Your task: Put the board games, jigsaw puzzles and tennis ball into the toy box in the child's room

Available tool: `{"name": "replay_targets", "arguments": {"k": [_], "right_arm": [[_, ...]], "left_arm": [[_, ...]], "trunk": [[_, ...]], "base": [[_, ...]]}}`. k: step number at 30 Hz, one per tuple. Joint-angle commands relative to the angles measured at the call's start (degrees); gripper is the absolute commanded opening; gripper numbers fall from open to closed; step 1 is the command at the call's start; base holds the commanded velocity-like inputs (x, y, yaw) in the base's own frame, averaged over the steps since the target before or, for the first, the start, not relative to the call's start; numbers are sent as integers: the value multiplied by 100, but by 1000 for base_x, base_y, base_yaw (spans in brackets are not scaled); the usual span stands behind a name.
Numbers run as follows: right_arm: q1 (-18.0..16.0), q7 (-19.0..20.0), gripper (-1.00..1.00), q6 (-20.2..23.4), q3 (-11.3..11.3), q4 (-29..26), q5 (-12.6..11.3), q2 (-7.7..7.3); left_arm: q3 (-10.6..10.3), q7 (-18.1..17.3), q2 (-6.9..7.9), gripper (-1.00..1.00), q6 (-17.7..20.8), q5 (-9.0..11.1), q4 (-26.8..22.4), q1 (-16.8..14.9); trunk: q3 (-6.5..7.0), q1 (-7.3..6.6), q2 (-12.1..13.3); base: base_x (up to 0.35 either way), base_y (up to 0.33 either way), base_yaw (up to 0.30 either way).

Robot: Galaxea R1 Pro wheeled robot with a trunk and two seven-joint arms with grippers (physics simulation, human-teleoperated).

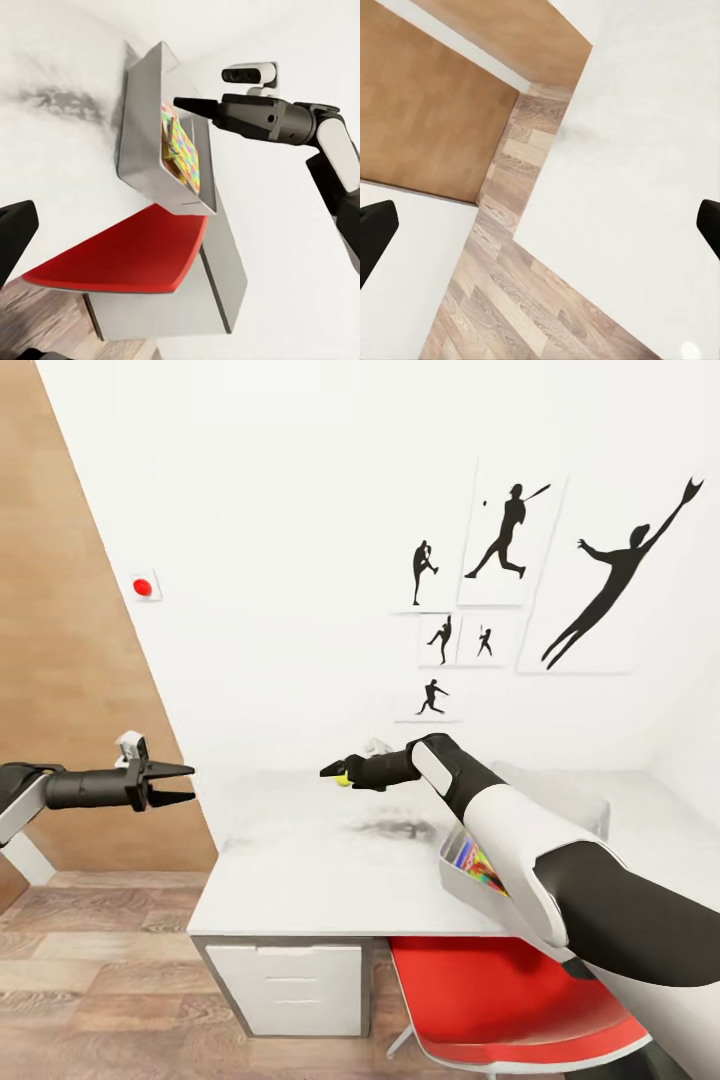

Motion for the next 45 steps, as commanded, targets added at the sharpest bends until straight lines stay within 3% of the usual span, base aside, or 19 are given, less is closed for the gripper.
{"name": "replay_targets", "arguments": {"k": [1,4,13,19,24,32,38,45], "right_arm": [[-7,35,100,6,8,1,34,0],[-8,33,100,6,9,1,35,0],[-7,-2,100,-147,10,1,41,0],[-7,-379,100,-222,5,1,31,0],[-8,-833,100,-235,4,-73,33,0],[-6,-2348,100,-221,3,-582,-91,0],[-4,-2804,100,-228,14,-907,-543,0],[-7,-3079,100,-233,40,-1003,-641,0]], "left_arm": [[-33,-29,13,100,48,13,39,-12],[-30,-20,59,100,-20,-35,426,-12],[-39,55,146,100,-292,-57,930,-12],[-39,267,340,100,-487,-85,1315,-16],[-35,1084,529,100,-569,-101,1480,-20],[-12,3139,621,100,-920,-62,1799,-21],[-38,3797,619,100,-1245,-72,1923,-16],[-66,4586,555,100,-2385,-83,2723,-12]], "trunk": [[-13,4,-14],[-13,4,-14],[-13,4,-14],[-13,4,-14],[-13,4,-14],[-13,4,-14],[-13,4,-14],[-13,4,-14]], "base": [[0,0,47],[0,0,20],[0,0,1],[0,0,0],[0,0,0],[0,0,0],[0,0,0],[56,0,0]]}}
